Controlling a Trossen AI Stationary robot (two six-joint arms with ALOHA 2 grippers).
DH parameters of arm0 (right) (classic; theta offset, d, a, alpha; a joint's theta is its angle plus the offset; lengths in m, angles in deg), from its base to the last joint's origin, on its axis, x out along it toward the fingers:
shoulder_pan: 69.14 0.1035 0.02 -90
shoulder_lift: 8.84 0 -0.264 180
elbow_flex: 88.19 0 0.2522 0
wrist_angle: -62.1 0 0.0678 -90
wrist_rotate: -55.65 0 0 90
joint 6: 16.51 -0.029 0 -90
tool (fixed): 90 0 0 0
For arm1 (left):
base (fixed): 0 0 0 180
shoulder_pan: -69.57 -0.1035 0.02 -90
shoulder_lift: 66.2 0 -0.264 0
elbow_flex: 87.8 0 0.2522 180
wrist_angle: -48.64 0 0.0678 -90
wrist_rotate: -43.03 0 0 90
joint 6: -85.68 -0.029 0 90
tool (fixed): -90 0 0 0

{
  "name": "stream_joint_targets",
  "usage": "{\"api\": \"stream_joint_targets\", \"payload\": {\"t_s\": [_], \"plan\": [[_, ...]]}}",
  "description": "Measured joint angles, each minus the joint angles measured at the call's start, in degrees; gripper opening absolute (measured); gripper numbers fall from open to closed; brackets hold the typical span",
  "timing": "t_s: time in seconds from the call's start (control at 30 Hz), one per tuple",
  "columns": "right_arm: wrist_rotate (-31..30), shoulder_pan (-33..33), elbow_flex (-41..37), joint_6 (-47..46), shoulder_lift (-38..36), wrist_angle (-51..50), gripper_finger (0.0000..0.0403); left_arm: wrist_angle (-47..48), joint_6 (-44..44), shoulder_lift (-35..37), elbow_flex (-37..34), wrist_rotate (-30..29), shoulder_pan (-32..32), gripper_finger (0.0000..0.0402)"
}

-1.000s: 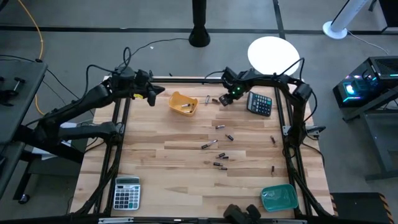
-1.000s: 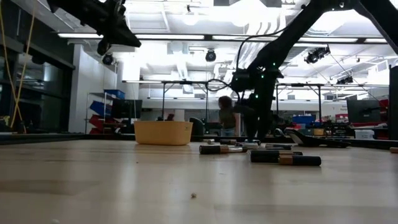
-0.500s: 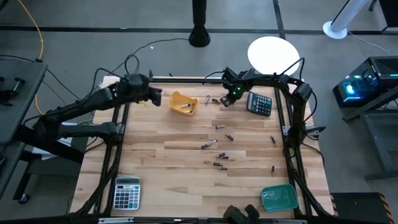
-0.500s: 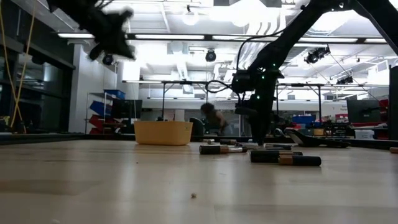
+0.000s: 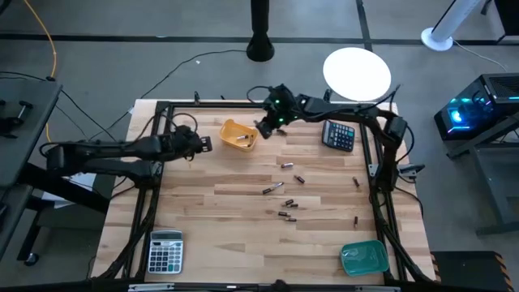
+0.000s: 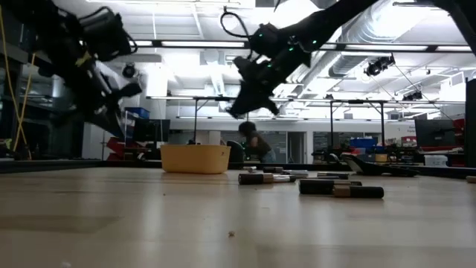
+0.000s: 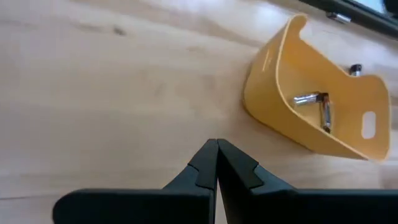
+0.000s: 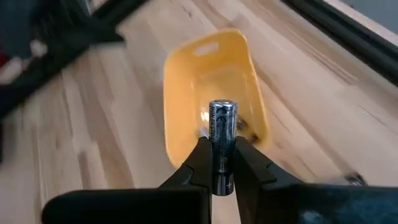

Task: Sort batteries
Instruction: Put the silver battery into the yellow bin

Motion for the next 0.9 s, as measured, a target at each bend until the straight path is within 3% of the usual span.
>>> {"api": "stream_joint_targets", "payload": {"t_s": [0.3,0.57,0.7,0.9], "plan": [[-0.41,2.28,6.11,-12.00,7.60,2.01,0.0027,-13.44,0.42,-6.71,-4.51,2.69,0.00,0.0000],[-0.12,2.97,8.69,-11.98,10.09,2.18,0.0153,-17.93,-2.50,-9.66,-4.50,3.72,0.00,0.0000],[-0.94,1.98,10.86,-10.98,9.89,1.63,0.0182,-18.28,-2.54,-9.91,-4.51,2.83,-0.11,0.0000],[-4.88,-2.31,17.63,-11.17,9.88,-14.93,0.0180,-19.66,-4.58,-9.91,-4.48,3.54,-0.11,0.0000]]}}
